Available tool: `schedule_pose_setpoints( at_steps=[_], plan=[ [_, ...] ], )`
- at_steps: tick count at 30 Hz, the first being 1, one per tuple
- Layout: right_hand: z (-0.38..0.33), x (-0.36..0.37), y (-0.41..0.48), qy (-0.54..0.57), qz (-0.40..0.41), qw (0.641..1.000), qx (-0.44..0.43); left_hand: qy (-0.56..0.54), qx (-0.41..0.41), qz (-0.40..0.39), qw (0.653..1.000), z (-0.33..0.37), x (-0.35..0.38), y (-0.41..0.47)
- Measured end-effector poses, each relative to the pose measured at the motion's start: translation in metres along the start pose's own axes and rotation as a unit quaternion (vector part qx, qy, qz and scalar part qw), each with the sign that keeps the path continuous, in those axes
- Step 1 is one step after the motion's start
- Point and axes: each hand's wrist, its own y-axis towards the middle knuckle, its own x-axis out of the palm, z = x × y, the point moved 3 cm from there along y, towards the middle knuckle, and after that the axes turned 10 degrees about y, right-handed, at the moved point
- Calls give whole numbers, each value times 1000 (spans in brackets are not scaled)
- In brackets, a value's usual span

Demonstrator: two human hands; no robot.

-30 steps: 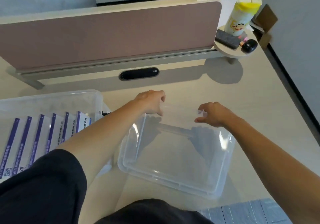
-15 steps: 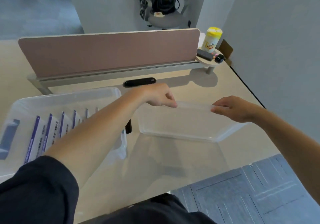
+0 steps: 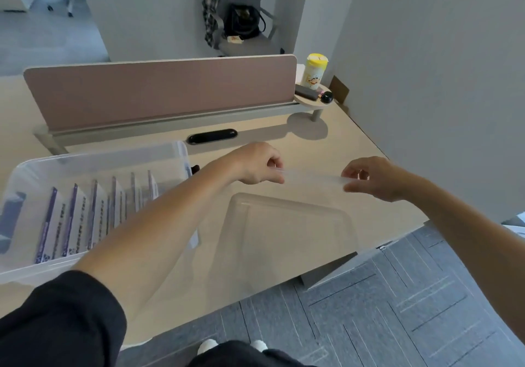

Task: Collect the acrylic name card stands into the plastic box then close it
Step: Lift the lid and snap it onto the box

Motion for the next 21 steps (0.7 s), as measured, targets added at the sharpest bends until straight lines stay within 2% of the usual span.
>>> schedule_pose_setpoints(
  at_steps=[6, 9, 16, 21],
  plan=[
    [1, -1, 18, -41, 72, 994, -67, 90, -50, 77, 992, 7, -11, -13],
    [-19, 12, 34, -46, 80, 991, -99, 136, -112, 108, 978, -3, -12, -40],
    [-125, 73, 76, -72, 40, 975, -206, 172, -232, 155, 945, -66, -17, -151],
    [-209, 133, 92, -112, 7, 962, -248, 203, -283, 166, 923, -120, -7, -238]
  ],
)
